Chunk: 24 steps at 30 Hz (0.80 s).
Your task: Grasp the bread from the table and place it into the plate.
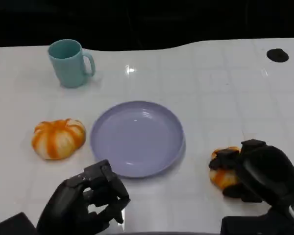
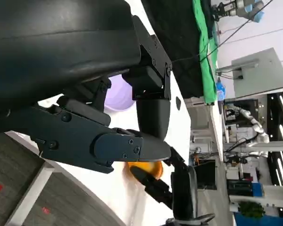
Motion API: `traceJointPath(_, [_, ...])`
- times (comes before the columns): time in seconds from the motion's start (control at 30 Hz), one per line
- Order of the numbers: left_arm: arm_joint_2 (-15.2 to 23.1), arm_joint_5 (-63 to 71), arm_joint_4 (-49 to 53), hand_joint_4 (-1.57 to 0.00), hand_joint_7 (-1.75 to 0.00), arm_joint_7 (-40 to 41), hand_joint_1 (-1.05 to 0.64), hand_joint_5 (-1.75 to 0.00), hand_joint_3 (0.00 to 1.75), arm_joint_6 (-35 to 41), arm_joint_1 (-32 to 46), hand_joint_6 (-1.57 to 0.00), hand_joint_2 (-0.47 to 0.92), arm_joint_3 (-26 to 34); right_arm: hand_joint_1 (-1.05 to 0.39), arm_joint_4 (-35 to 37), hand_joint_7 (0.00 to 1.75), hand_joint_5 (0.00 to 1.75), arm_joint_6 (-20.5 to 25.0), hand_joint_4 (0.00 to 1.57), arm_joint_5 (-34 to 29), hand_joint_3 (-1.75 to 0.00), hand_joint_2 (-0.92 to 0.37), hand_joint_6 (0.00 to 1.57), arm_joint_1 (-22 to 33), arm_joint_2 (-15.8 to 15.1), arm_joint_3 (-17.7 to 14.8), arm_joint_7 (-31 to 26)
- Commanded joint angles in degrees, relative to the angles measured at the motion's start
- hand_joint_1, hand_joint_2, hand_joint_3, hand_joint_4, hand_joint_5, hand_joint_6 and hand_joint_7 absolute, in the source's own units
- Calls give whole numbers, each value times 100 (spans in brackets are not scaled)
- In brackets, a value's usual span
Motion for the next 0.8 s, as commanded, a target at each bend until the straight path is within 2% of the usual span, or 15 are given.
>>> traceJointPath(0.03, [79,16,-70,-68,-154,58,-54,-175,30,-43,48,-59,92,64,-17,125,162,175,-264,95,57,-124,-33,79,-134,-104,-14,-461])
traceJointPath(0.23, [67,-23,-105,-68,-154,58,-54,-175,30,13,55,-59,92,66,-15,76,150,175,-388,95,160,-127,-27,84,-141,-107,-69,-611])
traceJointPath(0.4, [47,23,-70,-68,-155,85,-52,-175,31,-16,30,-59,92,46,-12,-55,159,175,-635,99,334,-134,-25,83,-163,-116,-179,-780])
traceJointPath(0.53, [51,31,-38,-68,-156,83,-52,-175,31,7,-4,-59,92,35,-11,-309,159,175,-883,101,681,-143,-21,83,-187,-54,-311,-644])
traceJointPath(0.63, [43,34,-12,-69,-156,79,-51,-175,31,-8,-32,-59,92,27,-13,-485,159,175,-954,102,1023,-148,-19,84,-255,80,-346,-377])
traceJointPath(0.73, [49,39,-22,-69,-157,79,-51,-175,31,1,-30,-59,92,20,-10,-591,165,175,-931,102,1311,-147,-19,81,-413,349,-318,-85])
traceJointPath(0.8, [48,59,-26,-69,-157,92,-52,-175,31,18,-32,-59,92,7,-13,-530,162,175,-918,102,1397,-147,-19,80,-565,522,-281,42])
